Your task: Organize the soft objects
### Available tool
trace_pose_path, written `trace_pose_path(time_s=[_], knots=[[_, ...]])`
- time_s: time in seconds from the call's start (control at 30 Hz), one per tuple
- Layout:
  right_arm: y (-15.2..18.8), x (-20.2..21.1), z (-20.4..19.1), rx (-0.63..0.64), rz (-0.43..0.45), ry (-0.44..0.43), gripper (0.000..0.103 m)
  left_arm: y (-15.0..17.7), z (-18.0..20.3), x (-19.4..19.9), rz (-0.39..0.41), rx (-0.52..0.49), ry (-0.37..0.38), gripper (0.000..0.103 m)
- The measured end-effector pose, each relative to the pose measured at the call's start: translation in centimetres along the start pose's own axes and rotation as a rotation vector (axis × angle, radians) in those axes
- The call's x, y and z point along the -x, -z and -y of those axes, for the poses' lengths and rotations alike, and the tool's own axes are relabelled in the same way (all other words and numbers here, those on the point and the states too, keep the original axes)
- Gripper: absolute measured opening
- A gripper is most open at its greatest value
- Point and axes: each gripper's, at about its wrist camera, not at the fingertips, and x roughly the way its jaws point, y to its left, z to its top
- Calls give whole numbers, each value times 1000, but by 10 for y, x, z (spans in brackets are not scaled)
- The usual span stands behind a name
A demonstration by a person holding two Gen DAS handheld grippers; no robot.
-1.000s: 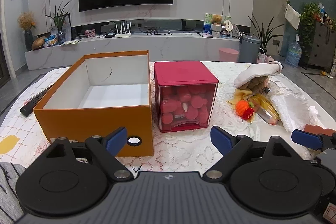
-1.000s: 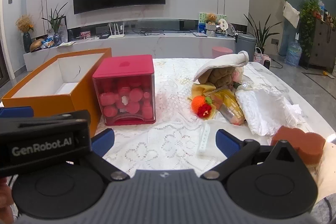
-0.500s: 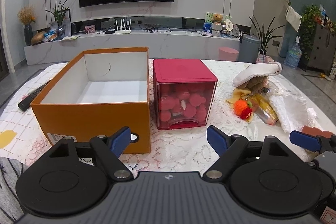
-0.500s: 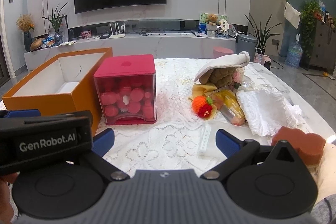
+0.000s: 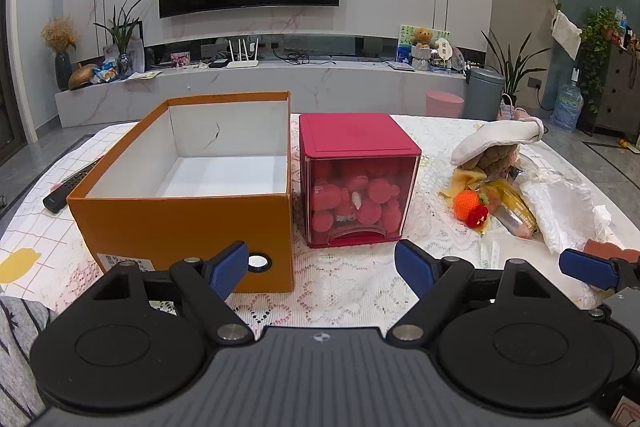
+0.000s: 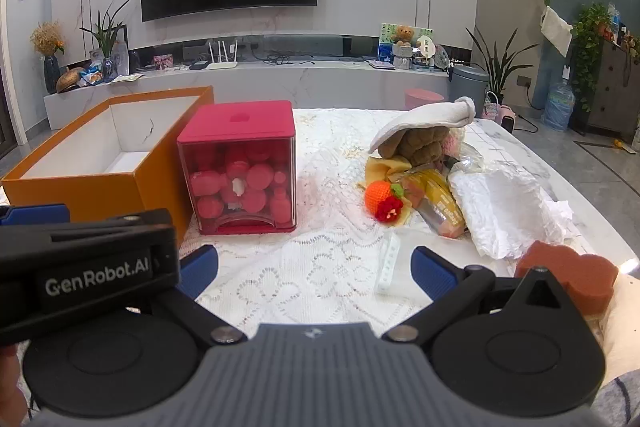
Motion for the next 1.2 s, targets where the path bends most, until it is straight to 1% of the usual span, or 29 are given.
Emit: trace_pose_path(time_s=[0.87, 1.0, 1.1, 1.2], knots=[[-1, 3, 1, 0, 9, 8, 100, 0, 3, 2, 5, -5, 7, 97], [-3, 6, 3, 1, 20, 21, 100, -3, 7, 5, 10, -17, 10, 97], [-3, 6, 7, -14, 17, 21, 100, -8, 12, 5, -3, -33, 1, 97], [-6, 8, 10, -10, 19, 35, 100, -13, 17, 6, -1, -27, 14, 97]])
